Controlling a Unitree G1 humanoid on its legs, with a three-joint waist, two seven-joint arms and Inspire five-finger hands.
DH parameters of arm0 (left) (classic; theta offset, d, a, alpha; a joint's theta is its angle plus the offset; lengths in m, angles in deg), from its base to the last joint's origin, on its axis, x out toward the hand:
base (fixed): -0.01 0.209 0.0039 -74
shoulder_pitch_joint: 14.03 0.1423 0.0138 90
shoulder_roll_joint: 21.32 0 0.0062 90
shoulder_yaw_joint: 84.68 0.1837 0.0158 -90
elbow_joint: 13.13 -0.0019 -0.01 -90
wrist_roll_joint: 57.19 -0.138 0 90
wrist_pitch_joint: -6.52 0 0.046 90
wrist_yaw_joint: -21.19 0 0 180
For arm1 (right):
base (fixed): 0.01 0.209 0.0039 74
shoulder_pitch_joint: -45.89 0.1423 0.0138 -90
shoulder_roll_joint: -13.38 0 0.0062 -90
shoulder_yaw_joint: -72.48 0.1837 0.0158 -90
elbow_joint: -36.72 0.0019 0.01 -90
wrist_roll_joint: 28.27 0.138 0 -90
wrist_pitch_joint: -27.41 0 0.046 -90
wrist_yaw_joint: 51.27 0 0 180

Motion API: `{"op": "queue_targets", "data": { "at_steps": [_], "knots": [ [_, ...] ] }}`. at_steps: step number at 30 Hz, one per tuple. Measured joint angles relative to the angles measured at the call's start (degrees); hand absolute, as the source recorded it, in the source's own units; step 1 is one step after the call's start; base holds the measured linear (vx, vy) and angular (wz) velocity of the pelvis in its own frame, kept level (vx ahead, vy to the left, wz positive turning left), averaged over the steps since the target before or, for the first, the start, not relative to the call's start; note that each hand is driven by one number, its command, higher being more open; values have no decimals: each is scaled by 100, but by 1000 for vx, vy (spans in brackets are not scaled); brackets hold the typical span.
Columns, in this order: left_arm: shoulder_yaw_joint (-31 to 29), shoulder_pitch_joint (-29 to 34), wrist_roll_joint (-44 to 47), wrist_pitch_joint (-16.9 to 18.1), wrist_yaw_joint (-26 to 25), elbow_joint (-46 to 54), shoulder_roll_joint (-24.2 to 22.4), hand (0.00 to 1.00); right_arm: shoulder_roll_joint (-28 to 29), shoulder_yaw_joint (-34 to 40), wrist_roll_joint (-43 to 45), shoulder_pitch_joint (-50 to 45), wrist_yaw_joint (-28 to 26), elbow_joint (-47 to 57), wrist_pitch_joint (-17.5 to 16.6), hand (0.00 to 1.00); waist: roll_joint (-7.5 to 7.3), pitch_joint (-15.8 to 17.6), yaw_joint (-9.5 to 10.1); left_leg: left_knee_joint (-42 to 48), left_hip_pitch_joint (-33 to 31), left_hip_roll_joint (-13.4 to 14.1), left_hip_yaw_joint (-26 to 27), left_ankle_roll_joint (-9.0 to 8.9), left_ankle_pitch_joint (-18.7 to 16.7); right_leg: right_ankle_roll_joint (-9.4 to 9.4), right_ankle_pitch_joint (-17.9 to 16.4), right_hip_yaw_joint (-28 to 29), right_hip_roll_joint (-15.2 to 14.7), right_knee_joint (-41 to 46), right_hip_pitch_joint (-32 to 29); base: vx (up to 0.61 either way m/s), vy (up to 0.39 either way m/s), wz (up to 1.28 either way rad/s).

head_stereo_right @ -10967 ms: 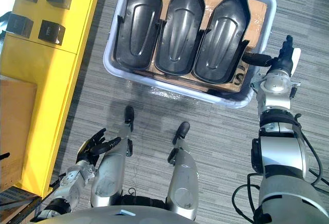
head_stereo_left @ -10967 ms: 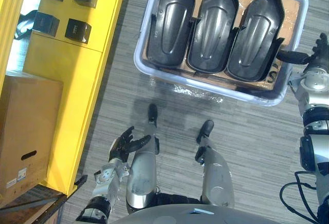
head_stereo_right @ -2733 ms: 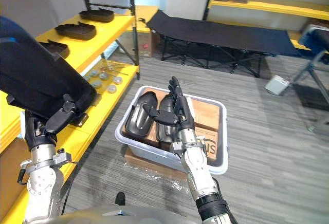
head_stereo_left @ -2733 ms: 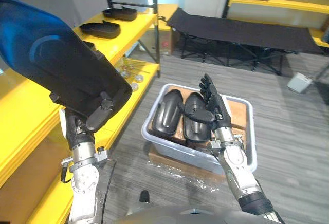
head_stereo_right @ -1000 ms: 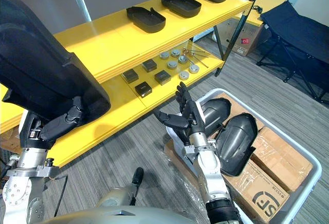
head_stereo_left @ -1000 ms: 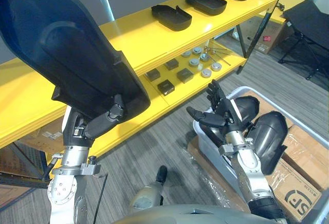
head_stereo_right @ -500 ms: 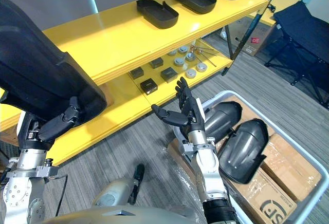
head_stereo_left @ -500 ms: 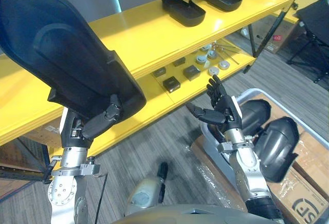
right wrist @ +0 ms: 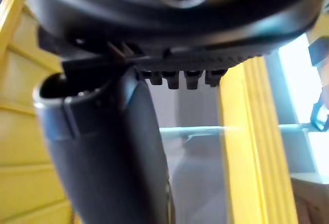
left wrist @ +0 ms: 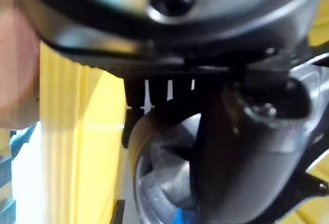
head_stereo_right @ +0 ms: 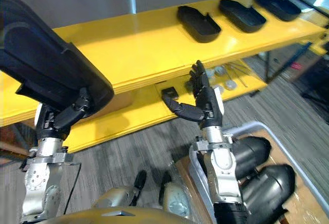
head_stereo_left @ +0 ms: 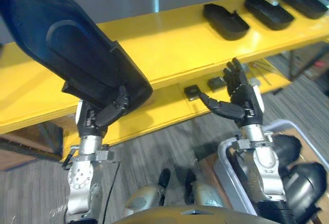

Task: Walk over and take three plastic housings, then place them on the shelf

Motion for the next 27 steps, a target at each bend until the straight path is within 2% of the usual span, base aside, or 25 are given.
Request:
{"op": "queue_targets", "data": {
  "at_steps": [1,2,3,5,6,8,9,11,12,13,14,15,16,17,19,22,26,27],
  "knots": [
    [14,60,-2,2,18,28,36,0,24,14,158,-76,-26,21,2,100,84,1,49,182,103,242,208,-35,-515,0,-4,-125,100,54,223,123,-51,64],
    [11,211,11,6,-8,51,57,0,75,-7,306,-232,-111,38,5,100,102,-71,199,177,255,392,355,-174,-745,-15,-27,-171,169,-73,461,222,-76,42],
    [-28,261,40,16,-24,54,57,0,81,13,331,-310,-189,96,-4,100,70,-181,206,212,252,618,629,-160,-835,-26,5,-298,184,-246,589,250,-76,52],
    [-41,196,36,16,12,44,58,0,85,197,331,-282,-268,132,-43,100,105,-209,133,366,212,1276,1397,-94,-880,-42,63,-679,125,-461,823,258,-6,83],
    [85,167,34,17,16,38,45,0,120,338,344,-231,-262,129,-43,100,31,-212,174,211,205,1549,1596,-140,-857,-6,84,-723,-63,-566,904,253,56,63],
    [232,160,-4,16,1,14,39,0,113,397,355,-172,-264,127,-54,100,-17,-205,142,33,154,1700,1605,-301,-759,100,148,-748,-245,-742,1040,199,114,38],
    [361,150,-222,17,-4,0,16,0,94,458,368,33,-235,-11,-154,100,-14,-209,94,-322,61,2013,1584,-651,-489,322,283,-742,-426,-1040,1221,222,262,21],
    [417,137,-339,16,-6,-1,13,0,71,452,365,213,-176,-193,-218,100,107,-280,102,-698,70,2173,1477,-820,-145,408,334,-681,-509,-1061,1228,162,269,-12],
    [504,118,-472,17,-21,-1,8,0,8,447,363,296,-32,-325,-275,100,280,-374,142,-1120,171,2169,1330,-880,532,517,393,-555,-558,-1042,1204,161,368,-41],
    [565,110,-477,23,-5,-2,32,0,-49,439,342,331,94,-386,-285,100,403,-446,173,-1216,256,2129,1294,-1173,809,679,392,-419,-581,-1031,1193,233,554,-38],
    [562,21,-475,23,-4,-27,141,0,43,389,312,365,264,-517,-299,100,222,-455,138,-1270,366,1837,1354,-1259,680,775,400,-302,-895,-1031,1204,179,465,-22],
    [557,-5,-474,23,-3,-20,199,0,94,374,311,351,330,-547,-298,100,102,-456,107,-1279,377,1723,1393,-1202,660,806,449,-297,-1023,-1039,1193,135,450,-3],
    [476,-23,-477,16,6,-17,317,0,238,362,316,353,414,-559,-298,100,-92,-451,78,-1276,424,1548,1458,-1101,600,884,571,-283,-1199,-1113,1214,75,313,-8],
    [353,14,-481,-41,30,-18,424,0,356,348,323,361,429,-549,-298,100,-210,-482,73,-1278,507,1480,1543,-1024,552,915,775,-260,-1256,-1234,1280,65,270,-15],
    [186,19,-479,-101,98,-17,544,0,417,288,313,371,441,-495,-298,100,-245,-501,69,-1314,658,1445,1659,-962,498,941,1016,-241,-1254,-1332,1360,34,187,-30],
    [-26,11,-473,-187,245,40,679,0,458,134,297,345,519,-472,-294,100,-315,-569,58,-1476,790,1448,1888,-973,493,921,1080,-232,-1255,-1438,1318,-17,55,-35],
    [120,-143,-498,-647,555,83,823,0,452,92,74,272,599,-471,-220,100,-265,-616,-13,-1641,827,1510,2185,-1064,557,920,1078,-241,-1196,-1716,1211,-69,-59,-44],
    [289,-281,-519,-800,639,75,878,0,453,93,75,156,619,-470,-176,100,-244,-627,-94,-1704,831,1552,2224,-1099,614,919,1077,-251,-1141,-1780,1199,-49,-63,-16]
  ]
}}
